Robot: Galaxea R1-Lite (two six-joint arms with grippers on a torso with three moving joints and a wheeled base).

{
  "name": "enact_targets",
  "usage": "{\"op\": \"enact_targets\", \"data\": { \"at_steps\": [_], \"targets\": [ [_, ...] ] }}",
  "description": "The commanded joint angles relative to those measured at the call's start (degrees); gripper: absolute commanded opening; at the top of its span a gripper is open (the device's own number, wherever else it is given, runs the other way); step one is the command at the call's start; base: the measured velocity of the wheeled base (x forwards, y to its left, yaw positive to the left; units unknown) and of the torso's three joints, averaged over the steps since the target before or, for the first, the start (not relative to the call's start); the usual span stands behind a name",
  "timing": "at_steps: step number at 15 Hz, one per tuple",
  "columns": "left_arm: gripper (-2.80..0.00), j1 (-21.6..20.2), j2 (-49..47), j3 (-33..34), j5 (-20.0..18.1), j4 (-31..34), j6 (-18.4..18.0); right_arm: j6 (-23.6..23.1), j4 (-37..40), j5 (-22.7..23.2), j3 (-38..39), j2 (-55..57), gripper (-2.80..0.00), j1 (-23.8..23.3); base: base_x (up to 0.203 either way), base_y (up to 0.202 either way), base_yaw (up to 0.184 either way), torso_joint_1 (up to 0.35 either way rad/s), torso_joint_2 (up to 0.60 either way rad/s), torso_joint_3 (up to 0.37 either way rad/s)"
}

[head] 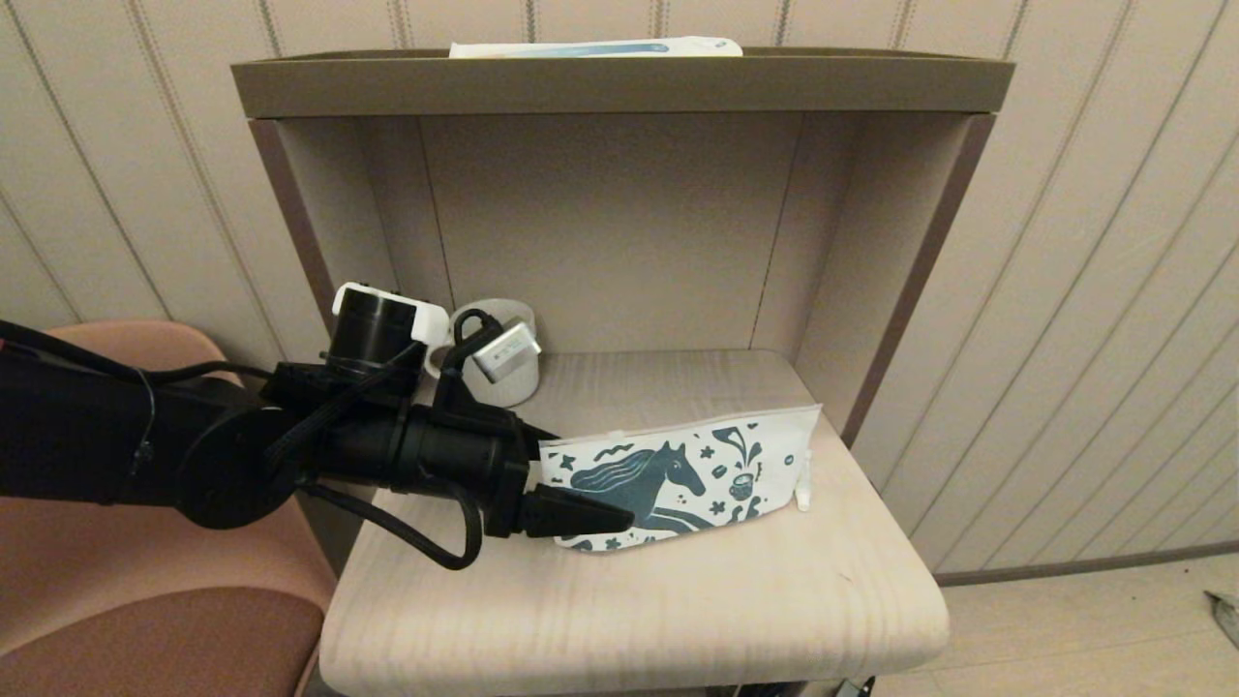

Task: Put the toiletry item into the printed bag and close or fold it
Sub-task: Pick up the storage bag

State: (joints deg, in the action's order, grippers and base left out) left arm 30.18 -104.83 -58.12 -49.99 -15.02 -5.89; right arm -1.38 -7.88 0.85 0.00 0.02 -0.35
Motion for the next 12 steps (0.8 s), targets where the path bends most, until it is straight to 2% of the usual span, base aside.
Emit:
{"op": "enact_targets", "data": {
  "at_steps": [1,12],
  "targets": [
    [0.00,0.1,-0.4,0.2,-0.3,0.0,-0.1,0.0,0.0,0.0,0.0,0.0,-2.80,0.0,0.000,0.000,0.000,0.000,0.00,0.000],
    [0.00,0.1,1.0,3.4,-0.5,-1.3,-0.5,0.0,-0.1,0.0,0.0,0.0,-2.80,0.0,0.000,0.000,0.000,0.000,0.00,0.000]
  ]
}}
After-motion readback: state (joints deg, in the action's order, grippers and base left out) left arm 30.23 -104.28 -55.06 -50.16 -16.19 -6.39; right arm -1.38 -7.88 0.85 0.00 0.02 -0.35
